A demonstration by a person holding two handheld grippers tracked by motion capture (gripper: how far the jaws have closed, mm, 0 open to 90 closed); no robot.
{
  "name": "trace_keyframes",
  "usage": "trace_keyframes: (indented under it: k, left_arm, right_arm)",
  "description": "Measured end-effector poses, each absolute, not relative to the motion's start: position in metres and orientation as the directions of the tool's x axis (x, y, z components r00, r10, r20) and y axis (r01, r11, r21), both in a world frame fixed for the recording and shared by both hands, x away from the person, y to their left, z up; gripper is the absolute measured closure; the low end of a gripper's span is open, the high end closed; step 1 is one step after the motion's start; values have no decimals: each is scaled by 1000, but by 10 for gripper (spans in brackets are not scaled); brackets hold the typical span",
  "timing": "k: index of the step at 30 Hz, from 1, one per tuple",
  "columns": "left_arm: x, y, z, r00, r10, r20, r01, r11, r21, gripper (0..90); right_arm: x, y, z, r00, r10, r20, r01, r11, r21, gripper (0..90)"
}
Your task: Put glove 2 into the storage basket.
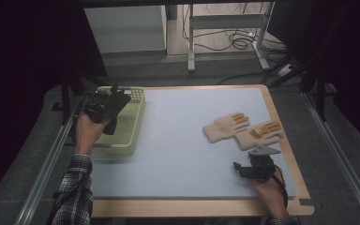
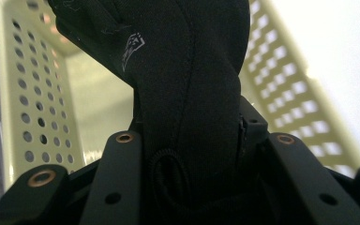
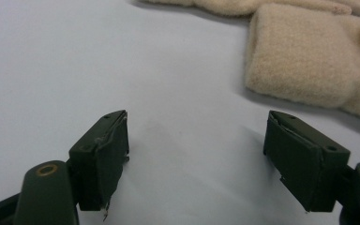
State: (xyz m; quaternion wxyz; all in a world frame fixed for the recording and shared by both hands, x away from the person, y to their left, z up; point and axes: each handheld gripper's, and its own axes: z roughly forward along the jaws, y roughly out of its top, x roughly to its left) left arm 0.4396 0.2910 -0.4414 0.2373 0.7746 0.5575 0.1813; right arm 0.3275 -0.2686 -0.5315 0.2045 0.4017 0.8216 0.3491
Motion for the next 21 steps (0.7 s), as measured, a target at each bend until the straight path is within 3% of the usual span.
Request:
trace_keyframes:
  k: [21]
  left_arm:
    - [480, 320, -500, 208, 977, 47, 911, -211, 353, 600]
  right_arm:
    - [328, -269, -532, -595, 802, -56, 516, 434, 739, 221]
